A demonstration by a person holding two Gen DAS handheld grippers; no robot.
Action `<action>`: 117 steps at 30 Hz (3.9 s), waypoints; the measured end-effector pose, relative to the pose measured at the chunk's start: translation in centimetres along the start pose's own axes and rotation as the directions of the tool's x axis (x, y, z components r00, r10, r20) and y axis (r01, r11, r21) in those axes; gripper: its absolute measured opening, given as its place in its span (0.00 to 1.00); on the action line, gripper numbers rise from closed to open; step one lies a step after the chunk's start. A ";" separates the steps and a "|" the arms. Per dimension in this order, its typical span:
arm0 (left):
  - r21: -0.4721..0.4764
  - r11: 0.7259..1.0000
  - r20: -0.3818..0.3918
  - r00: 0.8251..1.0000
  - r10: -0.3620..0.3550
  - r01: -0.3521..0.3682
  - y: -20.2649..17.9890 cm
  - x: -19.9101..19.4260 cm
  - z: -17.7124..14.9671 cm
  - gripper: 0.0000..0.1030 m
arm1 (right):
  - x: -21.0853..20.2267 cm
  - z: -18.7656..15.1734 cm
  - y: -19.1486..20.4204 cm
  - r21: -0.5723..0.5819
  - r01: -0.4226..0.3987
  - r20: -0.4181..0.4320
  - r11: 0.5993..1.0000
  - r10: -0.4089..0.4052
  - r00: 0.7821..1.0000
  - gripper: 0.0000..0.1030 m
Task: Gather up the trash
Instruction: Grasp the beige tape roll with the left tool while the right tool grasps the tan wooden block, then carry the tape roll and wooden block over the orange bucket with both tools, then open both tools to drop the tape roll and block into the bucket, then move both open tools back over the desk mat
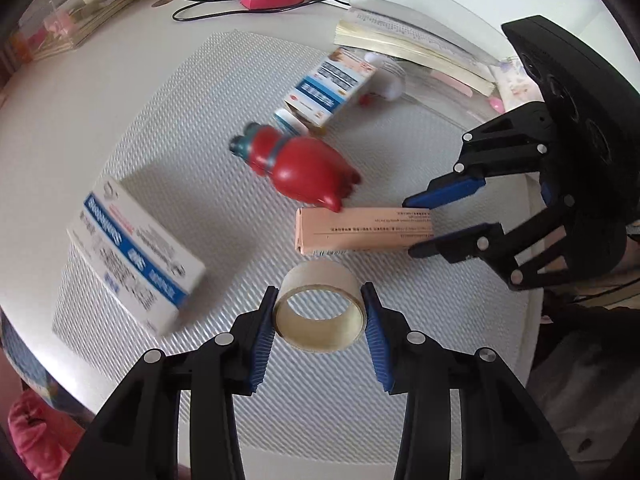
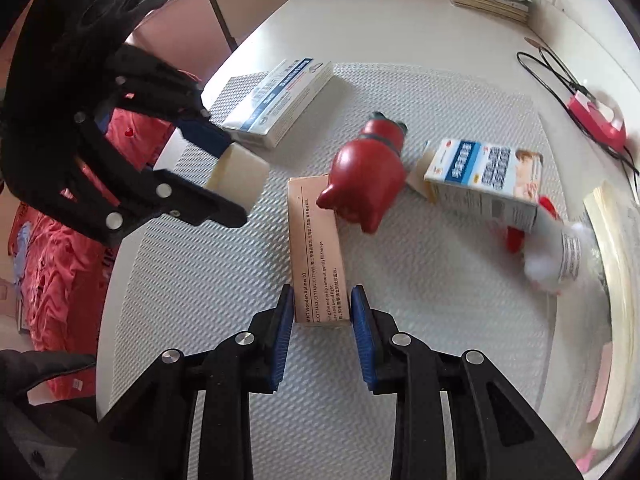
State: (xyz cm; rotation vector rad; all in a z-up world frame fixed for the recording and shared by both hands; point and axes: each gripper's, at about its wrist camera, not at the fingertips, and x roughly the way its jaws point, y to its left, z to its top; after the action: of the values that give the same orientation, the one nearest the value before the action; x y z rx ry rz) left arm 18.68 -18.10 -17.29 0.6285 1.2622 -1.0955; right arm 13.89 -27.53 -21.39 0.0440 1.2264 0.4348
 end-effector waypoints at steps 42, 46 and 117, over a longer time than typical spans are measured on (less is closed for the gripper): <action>-0.743 0.656 0.021 0.976 0.219 -0.131 1.8 -6.4 -38.5 0.42 | 8.5 5.3 34.0 -0.566 -0.379 -0.299 0.732 0.247 0.922 0.28; -0.776 0.624 0.032 0.982 0.187 -0.094 4.7 -4.4 -41.7 0.42 | 14.3 5.7 39.0 -0.588 -0.384 -0.356 0.712 0.198 0.913 0.28; -0.539 0.790 -0.064 0.949 0.308 -0.292 -0.6 -9.1 -29.4 0.92 | 3.6 3.5 30.9 -0.365 -0.288 -0.165 0.885 0.243 0.956 0.76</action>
State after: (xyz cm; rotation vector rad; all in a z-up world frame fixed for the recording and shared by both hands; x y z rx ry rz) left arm 6.07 9.96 -15.72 0.3552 1.3172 -0.4378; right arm 8.88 2.74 -15.31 -0.1547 1.2319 0.9266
